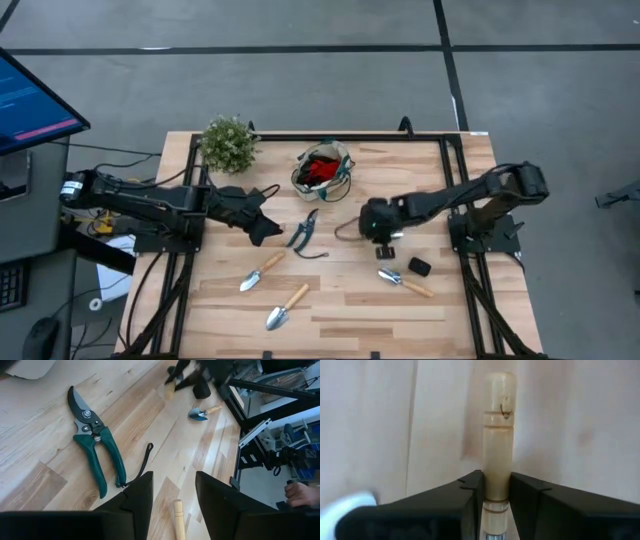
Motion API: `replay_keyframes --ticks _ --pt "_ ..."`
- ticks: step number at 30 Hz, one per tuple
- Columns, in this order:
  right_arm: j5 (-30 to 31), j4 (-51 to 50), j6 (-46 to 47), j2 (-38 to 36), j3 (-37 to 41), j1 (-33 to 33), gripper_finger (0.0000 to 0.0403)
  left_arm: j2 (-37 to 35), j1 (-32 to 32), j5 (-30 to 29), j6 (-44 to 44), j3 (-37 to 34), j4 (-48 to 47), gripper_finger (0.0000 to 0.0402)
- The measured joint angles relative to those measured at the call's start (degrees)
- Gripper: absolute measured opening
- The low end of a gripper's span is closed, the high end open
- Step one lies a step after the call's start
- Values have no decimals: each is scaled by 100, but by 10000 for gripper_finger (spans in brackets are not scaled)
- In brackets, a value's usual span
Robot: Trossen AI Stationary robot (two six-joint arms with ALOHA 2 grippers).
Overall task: Pick & Place Garden tools in Gardening bag
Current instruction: Put the brown trowel into the light brown gardening bag
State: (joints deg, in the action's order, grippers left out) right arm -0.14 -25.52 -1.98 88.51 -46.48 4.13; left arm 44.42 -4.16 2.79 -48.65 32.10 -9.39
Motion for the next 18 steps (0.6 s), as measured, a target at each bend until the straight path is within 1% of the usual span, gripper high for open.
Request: replay_keyframes --ticks 3,6,9,12,15,18 --pt "-104 40 133 -604 3 -315 59 0 0 -21 -6 0 0 137" --pt "-259 402 505 -1382 4 -701 59 0 0 -24 -6 0 25 130" --pt "-520 1037 1059 -2156 4 -1042 59 0 0 -24 -5 0 31 124" --pt "-804 1857 1461 -2822 -4 -1248 59 0 0 -31 -4 0 39 118" --pt "-1082 2664 1741 -3306 -9 -1416 59 0 0 -133 -4 0 39 115" --pt "-1560 3414 2052 -3630 -9 -1540 59 -2 0 -212 20 0 42 113"
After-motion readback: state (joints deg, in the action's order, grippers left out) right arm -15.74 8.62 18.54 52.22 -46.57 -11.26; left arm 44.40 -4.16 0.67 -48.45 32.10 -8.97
